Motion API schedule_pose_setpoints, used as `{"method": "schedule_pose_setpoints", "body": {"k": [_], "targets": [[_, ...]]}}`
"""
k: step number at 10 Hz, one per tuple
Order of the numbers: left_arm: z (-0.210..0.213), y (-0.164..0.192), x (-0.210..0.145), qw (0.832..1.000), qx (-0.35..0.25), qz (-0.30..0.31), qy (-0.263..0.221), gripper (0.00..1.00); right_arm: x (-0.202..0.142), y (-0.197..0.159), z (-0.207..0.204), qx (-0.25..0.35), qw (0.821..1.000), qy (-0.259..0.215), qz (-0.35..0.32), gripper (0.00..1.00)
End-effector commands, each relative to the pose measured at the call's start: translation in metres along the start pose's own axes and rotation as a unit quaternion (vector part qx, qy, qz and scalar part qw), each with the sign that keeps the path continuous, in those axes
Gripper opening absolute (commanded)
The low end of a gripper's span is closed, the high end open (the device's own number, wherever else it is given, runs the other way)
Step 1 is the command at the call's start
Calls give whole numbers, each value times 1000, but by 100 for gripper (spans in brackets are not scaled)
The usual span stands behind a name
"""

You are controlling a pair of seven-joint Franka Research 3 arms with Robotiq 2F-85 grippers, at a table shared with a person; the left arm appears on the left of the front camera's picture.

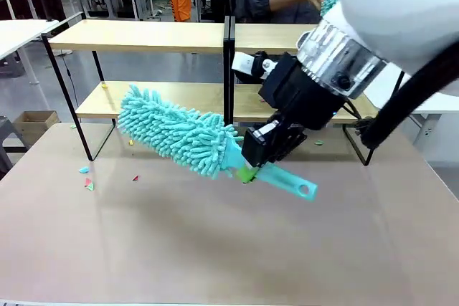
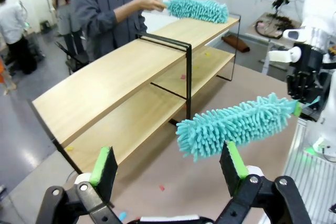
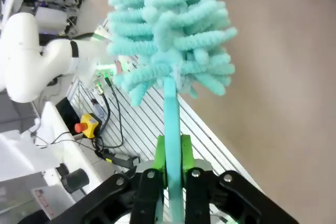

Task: Clean the shelves.
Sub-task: Clean a randomly selected level of the Shelf with the Duster.

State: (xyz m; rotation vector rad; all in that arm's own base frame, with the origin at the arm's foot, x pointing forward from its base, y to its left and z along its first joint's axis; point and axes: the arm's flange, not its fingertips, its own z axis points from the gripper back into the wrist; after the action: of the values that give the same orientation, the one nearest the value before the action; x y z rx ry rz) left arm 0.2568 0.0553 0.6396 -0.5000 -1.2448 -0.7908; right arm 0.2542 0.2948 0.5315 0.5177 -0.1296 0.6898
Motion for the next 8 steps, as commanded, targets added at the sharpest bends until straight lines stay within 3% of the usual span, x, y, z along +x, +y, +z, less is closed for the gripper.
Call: {"method": "schedule_pose_setpoints", "body": {"k": [1, 3, 7, 8], "targets": [[-1, 0, -1, 1000, -3, -1, -1, 100, 44, 15, -28, -44, 999, -15, -13, 12], [-1, 0, -1, 1000, -3, -1, -1, 100, 110, 16, -54, -37, 999, -37, 5, 12], [-1, 0, -1, 1000, -3, -1, -1, 100, 192, 30, -110, -123, 983, -99, -94, 12], [-1, 0, -1, 1000, -3, -1, -1, 100, 210, 35, -128, -150, 980, -81, -107, 12]]}}
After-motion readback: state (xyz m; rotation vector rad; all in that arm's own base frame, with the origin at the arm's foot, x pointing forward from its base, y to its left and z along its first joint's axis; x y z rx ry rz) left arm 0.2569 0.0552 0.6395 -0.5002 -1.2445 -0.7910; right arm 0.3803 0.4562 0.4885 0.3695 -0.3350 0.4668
